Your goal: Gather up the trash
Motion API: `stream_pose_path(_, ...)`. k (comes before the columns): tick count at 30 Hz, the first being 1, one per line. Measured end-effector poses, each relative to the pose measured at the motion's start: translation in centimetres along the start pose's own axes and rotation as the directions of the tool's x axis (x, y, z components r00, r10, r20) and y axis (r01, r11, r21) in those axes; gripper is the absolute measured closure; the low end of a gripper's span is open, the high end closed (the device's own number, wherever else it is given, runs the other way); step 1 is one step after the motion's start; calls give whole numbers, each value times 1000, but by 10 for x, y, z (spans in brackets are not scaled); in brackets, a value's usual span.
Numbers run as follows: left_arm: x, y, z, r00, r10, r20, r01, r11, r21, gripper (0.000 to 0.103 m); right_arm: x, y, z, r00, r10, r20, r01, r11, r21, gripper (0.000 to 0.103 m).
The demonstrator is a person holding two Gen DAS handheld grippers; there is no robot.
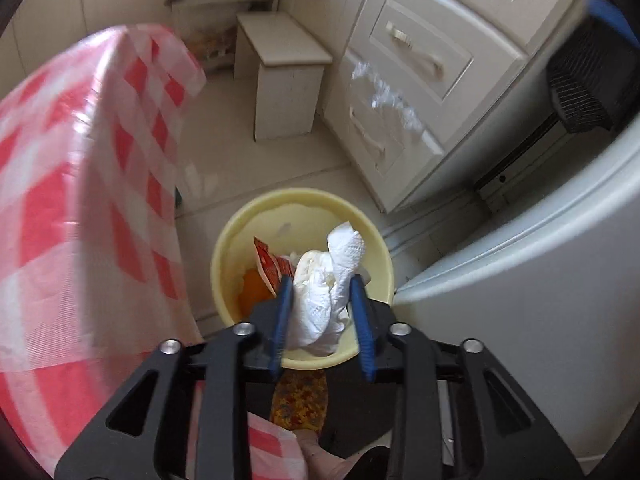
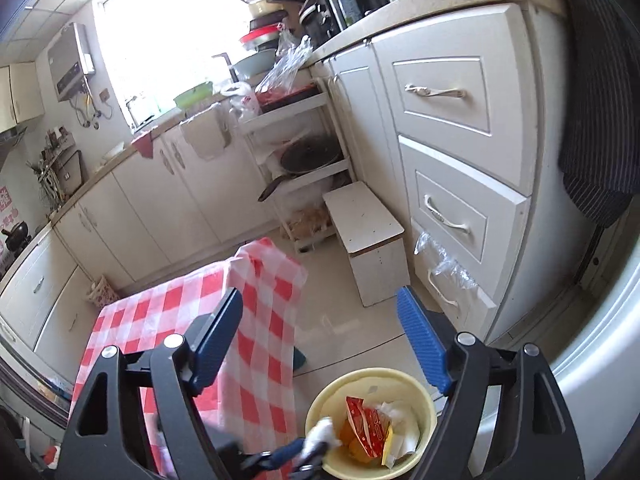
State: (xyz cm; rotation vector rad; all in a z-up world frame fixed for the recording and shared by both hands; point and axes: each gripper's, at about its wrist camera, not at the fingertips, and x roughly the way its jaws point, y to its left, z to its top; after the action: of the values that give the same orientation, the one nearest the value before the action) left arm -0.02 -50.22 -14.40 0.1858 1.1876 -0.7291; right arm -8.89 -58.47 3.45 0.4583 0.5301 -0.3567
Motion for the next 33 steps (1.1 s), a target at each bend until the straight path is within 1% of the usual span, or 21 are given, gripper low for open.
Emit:
stream_pose_path(1, 6, -2, 1, 1000, 6, -9, -6, 1000, -11, 62, 3, -3, 0, 1000, -3, -6, 3, 1000, 10, 27)
stream_pose_path(3, 3, -4, 1, 1000, 4, 3, -4, 1000, -29, 53, 7, -10, 2, 1000, -3, -19, 4, 999, 40, 27)
stream_pose_path(5, -10, -5, -1, 999, 10, 40, -9, 1000, -29, 31, 8, -13, 4, 1000, -2, -22, 3, 999, 54, 27)
stream_pose_path(6, -16, -4, -1, 998, 17, 57, -15, 1000, -26, 27, 7, -12, 4, 1000, 0, -22, 1, 998, 56, 26)
stream_pose_path(7, -24, -3, -3, 997, 25, 73, -24, 1000, -17, 25, 7, -12, 5, 1000, 0, -20, 1, 998, 57, 26)
stream_pose_path(10, -47, 6, -9, 995, 46, 92, -45, 999, -11, 25, 3, -7, 4, 1000, -4, -9, 4, 999, 53, 23)
stream_pose_path(12, -69, 14, -18, 990, 70, 121, -69, 998, -9, 25, 1, 1, 2, 1000, -13, 0, 13, 999, 34, 23)
stream_pose_path(14, -102, 25, -34, 978, 120, 173, -122, 993, 2, 21, -1, 11, -1, 1000, -24, 13, 24, 1000, 6, 22)
stream_pose_path(15, -118, 30, -40, 969, 147, 200, -151, 988, 5, 20, -2, 18, -3, 999, -26, 18, 27, 1000, -9, 22)
stream_pose_path(17, -159, 46, -60, 939, 216, 267, -222, 975, -6, 16, -6, 32, -9, 999, -26, 20, 27, 999, -33, 20)
stream_pose_path(19, -196, 64, -79, 912, 265, 313, -268, 963, -37, 13, -15, 49, -19, 1000, -14, 18, 15, 999, -50, 17)
stream_pose_path(21, -232, 84, -99, 876, 329, 352, -323, 943, -79, 11, -33, 71, -36, 1000, 13, 17, -12, 997, -77, 12)
stream_pose_path(23, -268, 104, -121, 830, 402, 387, -383, 915, -129, 8, -54, 94, -53, 998, 52, 44, -47, 992, -114, 9)
stream_pose_path(26, -309, 130, -151, 779, 480, 403, -436, 877, -202, 8, -86, 131, -81, 990, 100, 101, -79, 977, -197, 7)
stream_pose_path(28, -330, 145, -170, 756, 513, 406, -453, 858, -241, 8, -103, 155, -101, 983, 134, 125, -101, 965, -243, 7)
stream_pose_path(30, -352, 162, -190, 743, 538, 399, -458, 842, -283, 8, -117, 175, -119, 976, 182, 120, -145, 953, -268, 7)
stream_pose_path(33, -383, 180, -219, 722, 566, 398, -461, 822, -333, 8, -136, 202, -139, 967, 233, 104, -190, 930, -314, 7)
